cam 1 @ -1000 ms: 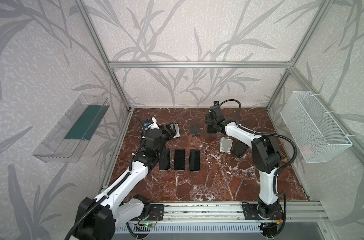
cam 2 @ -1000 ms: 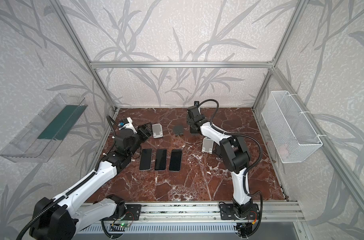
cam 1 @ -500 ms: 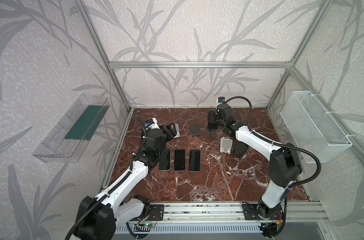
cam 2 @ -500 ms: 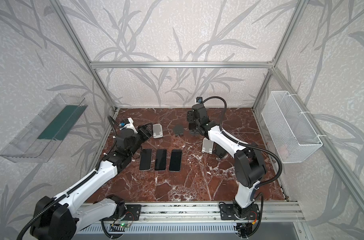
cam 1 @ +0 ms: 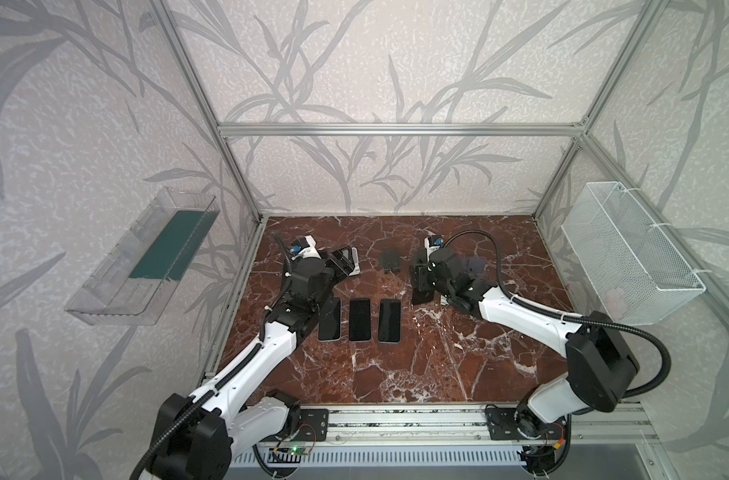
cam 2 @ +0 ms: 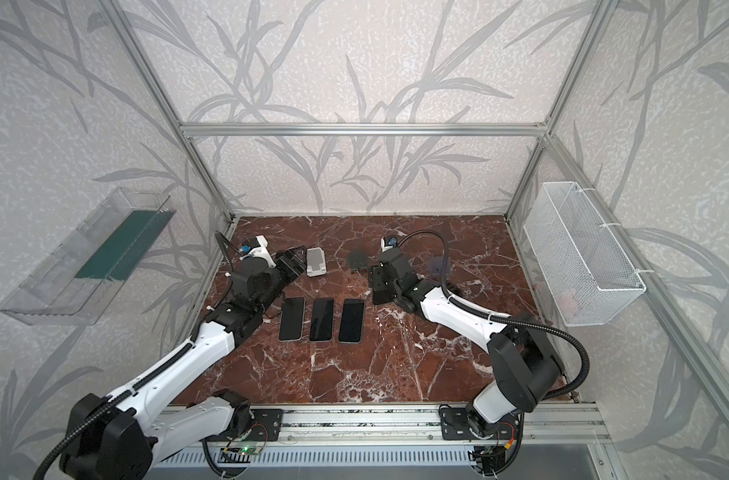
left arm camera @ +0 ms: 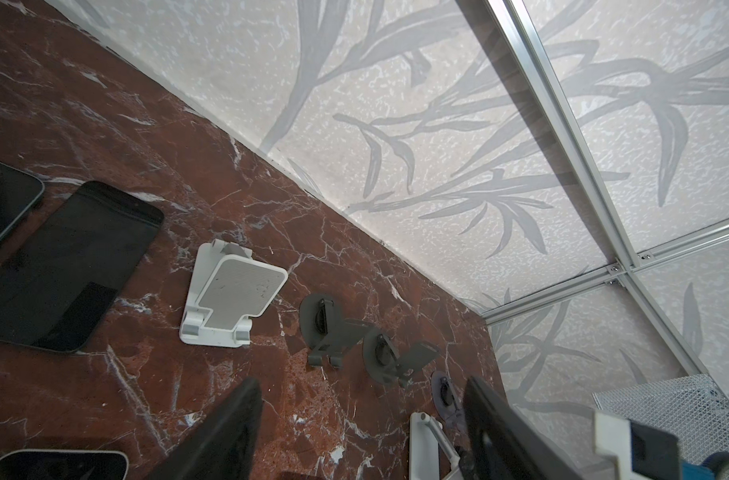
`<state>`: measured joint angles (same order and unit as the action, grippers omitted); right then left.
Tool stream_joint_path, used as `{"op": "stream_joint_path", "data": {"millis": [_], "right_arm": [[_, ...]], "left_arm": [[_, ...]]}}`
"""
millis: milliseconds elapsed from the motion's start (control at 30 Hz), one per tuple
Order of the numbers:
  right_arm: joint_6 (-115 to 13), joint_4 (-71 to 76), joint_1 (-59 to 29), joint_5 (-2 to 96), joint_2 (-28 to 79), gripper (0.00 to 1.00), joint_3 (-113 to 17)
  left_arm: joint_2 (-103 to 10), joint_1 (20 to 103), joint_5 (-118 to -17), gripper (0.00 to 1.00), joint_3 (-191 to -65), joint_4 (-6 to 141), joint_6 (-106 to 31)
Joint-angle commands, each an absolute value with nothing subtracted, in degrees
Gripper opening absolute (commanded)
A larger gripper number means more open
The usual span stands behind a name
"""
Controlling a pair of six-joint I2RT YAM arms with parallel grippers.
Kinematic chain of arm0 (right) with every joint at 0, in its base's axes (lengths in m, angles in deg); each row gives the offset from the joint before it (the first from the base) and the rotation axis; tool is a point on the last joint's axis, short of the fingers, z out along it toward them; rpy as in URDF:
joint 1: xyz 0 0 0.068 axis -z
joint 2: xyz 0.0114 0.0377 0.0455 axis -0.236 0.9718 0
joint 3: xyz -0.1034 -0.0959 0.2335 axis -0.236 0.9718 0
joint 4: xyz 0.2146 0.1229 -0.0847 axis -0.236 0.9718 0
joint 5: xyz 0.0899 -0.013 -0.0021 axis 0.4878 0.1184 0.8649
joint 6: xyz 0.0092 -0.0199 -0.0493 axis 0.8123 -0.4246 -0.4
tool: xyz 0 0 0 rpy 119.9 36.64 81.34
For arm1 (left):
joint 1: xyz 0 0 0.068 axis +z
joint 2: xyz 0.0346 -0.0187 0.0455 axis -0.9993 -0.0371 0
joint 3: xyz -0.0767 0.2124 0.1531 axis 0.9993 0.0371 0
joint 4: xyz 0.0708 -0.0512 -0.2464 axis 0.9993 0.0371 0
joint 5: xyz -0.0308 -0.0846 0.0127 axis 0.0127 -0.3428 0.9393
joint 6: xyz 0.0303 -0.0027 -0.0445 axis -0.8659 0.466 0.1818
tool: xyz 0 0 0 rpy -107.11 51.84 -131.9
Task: Remove the phone from the phone stand
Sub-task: 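Grasp the black phone and lift it off its stand with the right gripper, then lower the black phone flat beside the other phones, open right gripper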
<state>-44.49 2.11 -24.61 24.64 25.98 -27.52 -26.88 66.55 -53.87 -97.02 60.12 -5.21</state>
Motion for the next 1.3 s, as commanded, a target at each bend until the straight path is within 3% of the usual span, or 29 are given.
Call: {"op": "stream_joint_path", "data": {"millis": [0,500,833,1000,1267], "right_arm": [[-41.15,2.87,-24.85,27.27,22.36,0.56,-25.69],[-35.59,4.82,-24.98,35.74,27.71,0.57,-22.43],[-32.53,3.26,-26.50,36.07,31.15,0.57,-19.89],[-29.90,3.43,-27.69,32.51,33.27,0.57,-20.11],[-27.82,7.73,-33.78,16.28,39.39,0.62,-24.79]], "left_arm": [[-25.59,66.63,-54.53,0.77,-96.63,58.32,-4.21],[-27.07,66.25,-55.13,0.76,-96.83,58.65,-3.86],[-28.89,66.02,-57.27,0.75,-97.14,58.33,-2.65],[-28.58,66.07,-56.97,0.75,-97.05,58.28,-2.93],[-28.33,65.99,-57.33,0.74,-96.97,58.02,-2.70]]}}
